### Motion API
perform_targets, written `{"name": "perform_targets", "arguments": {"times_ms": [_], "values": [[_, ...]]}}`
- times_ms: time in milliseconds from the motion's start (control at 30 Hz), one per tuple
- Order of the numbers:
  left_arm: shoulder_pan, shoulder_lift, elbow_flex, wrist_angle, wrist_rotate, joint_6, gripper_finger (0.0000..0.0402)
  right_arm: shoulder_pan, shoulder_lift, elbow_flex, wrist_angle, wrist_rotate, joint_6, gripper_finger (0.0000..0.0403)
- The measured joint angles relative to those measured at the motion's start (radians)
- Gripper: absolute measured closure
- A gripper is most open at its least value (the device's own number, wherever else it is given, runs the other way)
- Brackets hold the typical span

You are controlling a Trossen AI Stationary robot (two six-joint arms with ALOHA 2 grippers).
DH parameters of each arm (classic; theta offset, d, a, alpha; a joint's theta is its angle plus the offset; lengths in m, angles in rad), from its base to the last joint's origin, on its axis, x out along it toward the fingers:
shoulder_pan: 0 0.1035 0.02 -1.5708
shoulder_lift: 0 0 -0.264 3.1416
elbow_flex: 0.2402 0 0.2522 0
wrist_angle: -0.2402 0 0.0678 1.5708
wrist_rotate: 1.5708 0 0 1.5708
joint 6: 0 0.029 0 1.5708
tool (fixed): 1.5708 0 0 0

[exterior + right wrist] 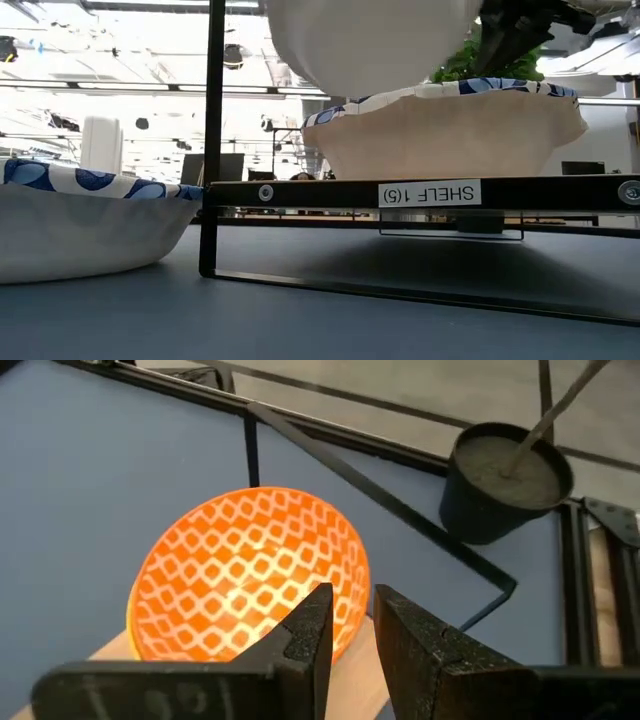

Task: Place and stack bowls onto a shelf
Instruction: Stack the white pattern plate into the white pattern plate on the shelf

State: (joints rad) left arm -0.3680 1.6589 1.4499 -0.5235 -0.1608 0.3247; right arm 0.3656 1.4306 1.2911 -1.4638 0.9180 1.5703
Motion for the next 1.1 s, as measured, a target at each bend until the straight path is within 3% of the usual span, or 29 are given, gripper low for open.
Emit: {"name": "perform_targets", "arguments": {"times_ms": [167, 400, 800, 1100], "values": [[-0.007, 0.134, 0.121, -0.069, -0.001, 0.04, 0.0401, 0.013, -0.005, 0.0, -0.001, -0.005, 0.001, 0.0301], [-0.008, 0.225, 0.166, -0.081, 0.022, 0.067, 0.0401, 0.013, -0.006, 0.0, 0.0, -0.006, 0.002, 0.0301], [-0.01, 0.24, 0.166, -0.089, 0.058, 0.107, 0.0397, 0.004, -0.006, 0.0, 0.006, -0.004, 0.001, 0.0301], [-0.032, 0.24, 0.166, -0.055, 0.066, 0.189, 0.035, 0.005, -0.006, 0.0, 0.006, -0.004, 0.001, 0.0301]]}}
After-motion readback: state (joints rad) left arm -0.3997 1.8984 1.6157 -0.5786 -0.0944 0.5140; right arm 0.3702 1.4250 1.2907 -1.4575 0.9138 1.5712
